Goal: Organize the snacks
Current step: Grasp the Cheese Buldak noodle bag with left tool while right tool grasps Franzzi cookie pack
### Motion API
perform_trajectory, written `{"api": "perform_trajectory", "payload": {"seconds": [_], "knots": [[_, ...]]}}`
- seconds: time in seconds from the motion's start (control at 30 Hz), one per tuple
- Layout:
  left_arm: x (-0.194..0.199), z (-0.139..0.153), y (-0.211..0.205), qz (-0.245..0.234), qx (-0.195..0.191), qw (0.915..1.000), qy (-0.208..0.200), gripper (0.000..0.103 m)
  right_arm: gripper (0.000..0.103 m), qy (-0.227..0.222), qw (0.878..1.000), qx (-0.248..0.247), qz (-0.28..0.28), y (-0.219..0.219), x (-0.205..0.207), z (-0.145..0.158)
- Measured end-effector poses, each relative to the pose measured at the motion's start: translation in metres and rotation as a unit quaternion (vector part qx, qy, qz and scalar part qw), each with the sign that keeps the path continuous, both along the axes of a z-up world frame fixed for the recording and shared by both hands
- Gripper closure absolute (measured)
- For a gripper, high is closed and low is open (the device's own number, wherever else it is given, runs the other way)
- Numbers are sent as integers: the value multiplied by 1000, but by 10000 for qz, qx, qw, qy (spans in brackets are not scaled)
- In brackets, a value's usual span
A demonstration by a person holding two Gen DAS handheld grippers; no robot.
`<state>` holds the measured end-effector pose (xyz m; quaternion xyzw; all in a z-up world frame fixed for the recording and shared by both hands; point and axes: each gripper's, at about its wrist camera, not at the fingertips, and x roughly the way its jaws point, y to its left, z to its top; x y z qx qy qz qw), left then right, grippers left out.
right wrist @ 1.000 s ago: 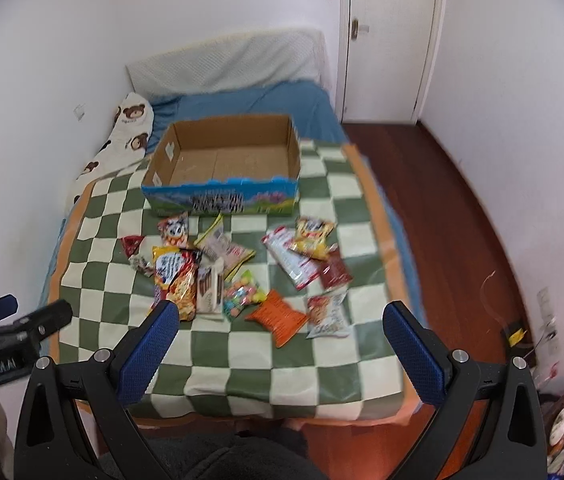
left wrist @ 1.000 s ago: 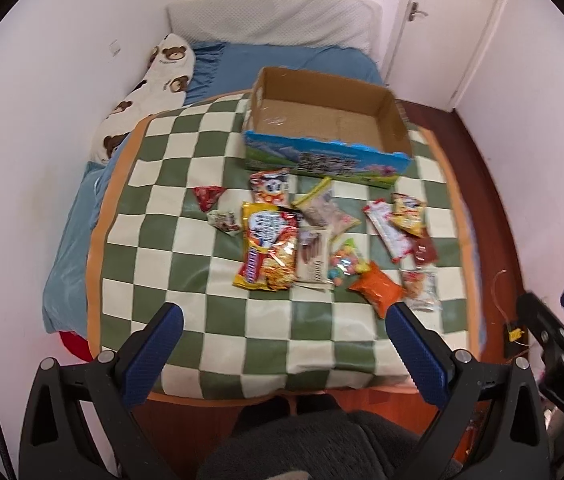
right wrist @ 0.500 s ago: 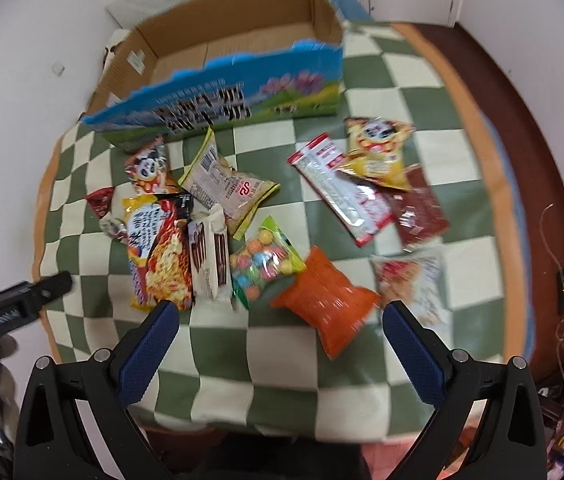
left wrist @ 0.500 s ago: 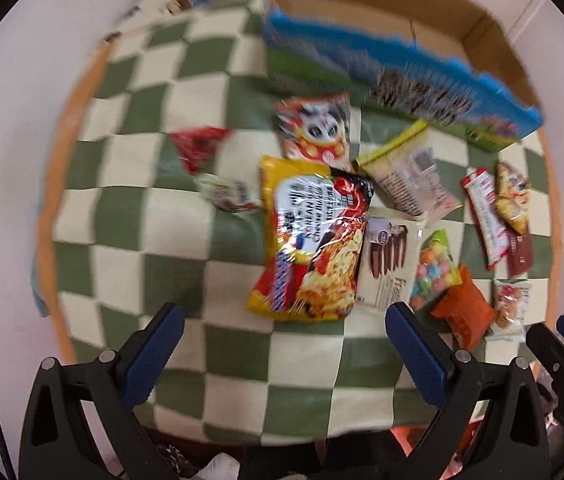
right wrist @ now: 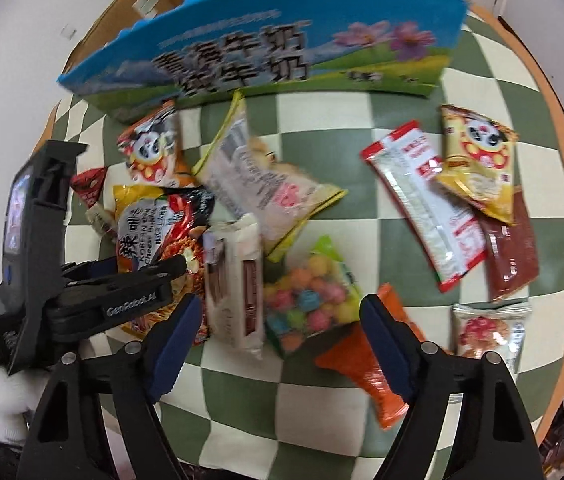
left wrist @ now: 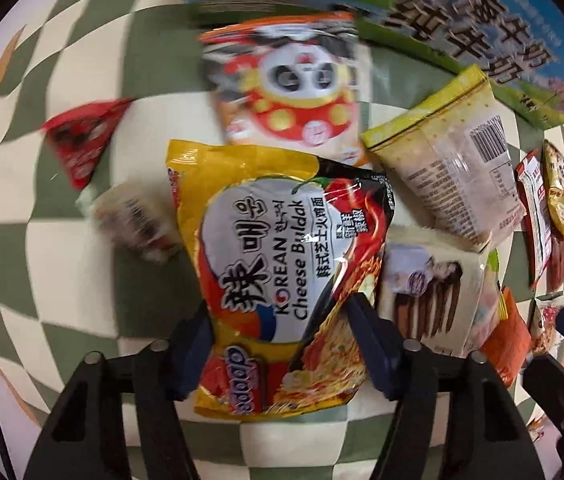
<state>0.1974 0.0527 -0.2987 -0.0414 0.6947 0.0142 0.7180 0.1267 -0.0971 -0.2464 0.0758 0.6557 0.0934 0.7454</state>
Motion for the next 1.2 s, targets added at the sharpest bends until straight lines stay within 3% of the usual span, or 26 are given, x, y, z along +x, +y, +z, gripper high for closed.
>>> {"api": "perform_trajectory", "payload": {"seconds": [0.07,0.23,0.33,0.47,0.57,0.63,0.77,0.93,1.03,1.1,1.2], "knots": [[-16,9,16,102,132,9998,-58,52,20,34,10000,-20,25,14,1,-5],[-56,10,55,374,333,9987,100,52,22,42,9998,-145,135,56,7,-23],[-69,2,78,757,-107,9967,277,52,22,91,9992,-348,195,77,13,-43],[-75,19,93,919,-347,9952,-16,50,33,345,9983,-461,134,89,16,-68],[-78,29,95,834,-334,9959,-111,49,41,255,9988,-410,117,91,18,-75],[-74,38,93,793,-469,9957,-67,49,58,239,9982,-541,132,88,16,-74],[-39,60,65,476,-770,9959,-74,45,60,321,9982,-492,133,57,0,-67],[-11,40,21,-169,-537,9983,167,39,60,560,9979,-328,74,21,-13,-66],[4,23,-10,-415,-196,9983,355,21,54,739,9972,-75,-113,4,-17,-68],[8,14,-25,-543,62,9975,448,17,39,757,9969,123,-164,-4,-18,-69],[12,5,-37,-613,317,9966,460,15,30,793,9958,332,-306,-9,-16,-66]]}}
